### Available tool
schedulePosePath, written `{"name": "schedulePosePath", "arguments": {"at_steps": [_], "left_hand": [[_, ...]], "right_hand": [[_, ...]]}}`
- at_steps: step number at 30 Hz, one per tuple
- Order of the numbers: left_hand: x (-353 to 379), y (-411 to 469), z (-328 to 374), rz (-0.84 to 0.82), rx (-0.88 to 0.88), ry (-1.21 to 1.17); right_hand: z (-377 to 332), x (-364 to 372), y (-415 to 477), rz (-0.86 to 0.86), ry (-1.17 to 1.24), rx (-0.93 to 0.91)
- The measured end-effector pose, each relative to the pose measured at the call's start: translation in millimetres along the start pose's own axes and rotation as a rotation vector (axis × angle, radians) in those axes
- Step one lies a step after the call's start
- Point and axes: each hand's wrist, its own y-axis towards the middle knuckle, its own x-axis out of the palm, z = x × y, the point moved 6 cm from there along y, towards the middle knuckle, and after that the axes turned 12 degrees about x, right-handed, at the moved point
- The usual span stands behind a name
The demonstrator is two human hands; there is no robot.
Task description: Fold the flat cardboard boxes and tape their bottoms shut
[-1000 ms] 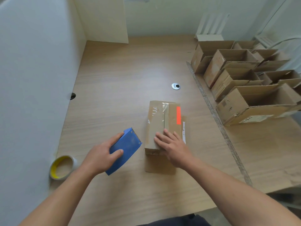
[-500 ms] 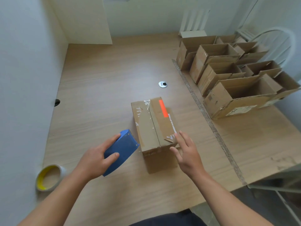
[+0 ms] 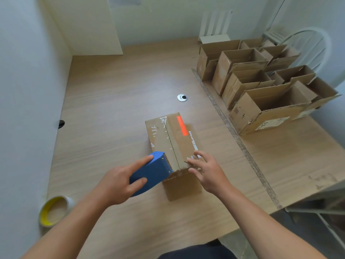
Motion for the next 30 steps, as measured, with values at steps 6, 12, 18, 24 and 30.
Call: {"name": "schedulePosePath", "arguments": {"at_steps": [6, 12, 18, 24, 30], "left_hand": [[-6.1, 2.9, 22.2, 0.059, 0.174, 0.120], [-14.0, 4.4, 42.4, 0.093, 0.406, 0.224], [-15.4, 3.8, 51.4, 0.123, 0.488, 0.254], [-20.4, -0.2, 56.7, 0.191, 0.588, 0.363], [-15.5, -10.4, 49.4, 0.147, 0.679, 0.490]], "right_hand": [[-31.9, -21.6, -4.0, 0.044, 0.175, -0.090], [-62.6, -19.8, 3.3, -0.318, 0.384, -0.050], [-69.1, -21.6, 6.0, -0.294, 0.407, -0.062], [-70.3, -34.8, 4.2, -0.187, 0.486, -0.053], [-75.0, -40.4, 2.6, -0.277, 0.477, -0.066]]}}
